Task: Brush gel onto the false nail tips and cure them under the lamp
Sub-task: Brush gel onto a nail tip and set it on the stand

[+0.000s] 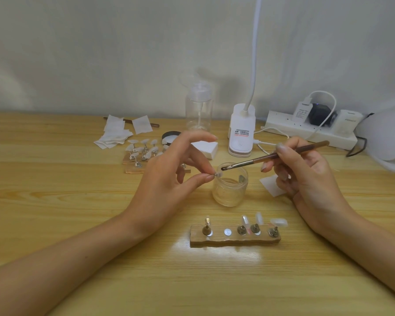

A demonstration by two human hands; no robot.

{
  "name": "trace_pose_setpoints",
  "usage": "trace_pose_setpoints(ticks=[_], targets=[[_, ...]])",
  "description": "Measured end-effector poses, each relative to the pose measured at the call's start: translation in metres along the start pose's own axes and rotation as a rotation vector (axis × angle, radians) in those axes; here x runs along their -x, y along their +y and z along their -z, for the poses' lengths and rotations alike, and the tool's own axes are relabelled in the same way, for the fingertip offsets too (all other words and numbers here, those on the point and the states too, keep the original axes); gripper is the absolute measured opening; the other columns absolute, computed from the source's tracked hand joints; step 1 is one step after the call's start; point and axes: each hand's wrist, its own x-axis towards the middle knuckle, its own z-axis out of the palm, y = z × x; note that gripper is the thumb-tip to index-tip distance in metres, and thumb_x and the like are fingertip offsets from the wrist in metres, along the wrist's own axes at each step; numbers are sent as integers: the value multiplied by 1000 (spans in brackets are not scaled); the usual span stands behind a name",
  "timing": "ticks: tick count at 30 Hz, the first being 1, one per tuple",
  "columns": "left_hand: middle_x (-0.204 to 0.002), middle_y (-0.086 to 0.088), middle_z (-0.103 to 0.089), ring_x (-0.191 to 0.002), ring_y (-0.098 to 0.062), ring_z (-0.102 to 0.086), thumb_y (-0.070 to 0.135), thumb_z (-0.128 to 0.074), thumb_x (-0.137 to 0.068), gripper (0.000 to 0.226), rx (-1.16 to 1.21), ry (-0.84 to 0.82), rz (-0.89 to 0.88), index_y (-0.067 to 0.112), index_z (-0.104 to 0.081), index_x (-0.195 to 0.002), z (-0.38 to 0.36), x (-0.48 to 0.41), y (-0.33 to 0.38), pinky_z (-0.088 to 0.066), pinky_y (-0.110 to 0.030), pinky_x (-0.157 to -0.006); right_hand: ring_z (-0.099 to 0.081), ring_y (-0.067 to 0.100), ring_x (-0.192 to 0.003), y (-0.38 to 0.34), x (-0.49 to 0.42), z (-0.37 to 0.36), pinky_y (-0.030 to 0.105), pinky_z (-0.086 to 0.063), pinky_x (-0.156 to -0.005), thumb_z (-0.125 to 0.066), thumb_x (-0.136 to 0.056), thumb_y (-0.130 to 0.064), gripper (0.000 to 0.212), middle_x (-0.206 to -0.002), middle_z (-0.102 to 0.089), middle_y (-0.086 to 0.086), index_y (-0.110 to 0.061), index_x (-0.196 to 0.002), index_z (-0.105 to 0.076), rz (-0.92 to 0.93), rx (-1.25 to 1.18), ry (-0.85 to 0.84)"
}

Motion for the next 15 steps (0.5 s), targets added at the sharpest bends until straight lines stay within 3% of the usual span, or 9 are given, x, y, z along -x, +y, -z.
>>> trace_pose_setpoints(ticks=[5,11,15], targets=[[-84,10,-72,-87,-17,-67,4,-77,-86,52,25,-2,20,28,-55,-127,1,0,0,-43,-27,-59,-43,10,-54,0,0,-2,17,-28,-43,-61,-83,-32,18,-65,-68,4,-19,-78,-50,-3,53,-7],[-84,11,-71,-86,-8,-67,2,-77,-86,52,20,-6,15,27,-55,-126,0,0,1,-43,-30,-58,-48,8,-54,-1,1,-3,16,-30,-44,-61,-84,-33,18,-69,-70,5,-19,-79,-51,33,27,-46],[-84,10,-72,-88,-12,-68,4,-77,-86,52,17,-4,12,28,-55,-126,0,0,0,-44,-29,-58,-44,7,-52,0,0,-2,18,-26,-43,-62,-81,-32,18,-66,-69,4,-19,-80,-49,-2,29,13]])
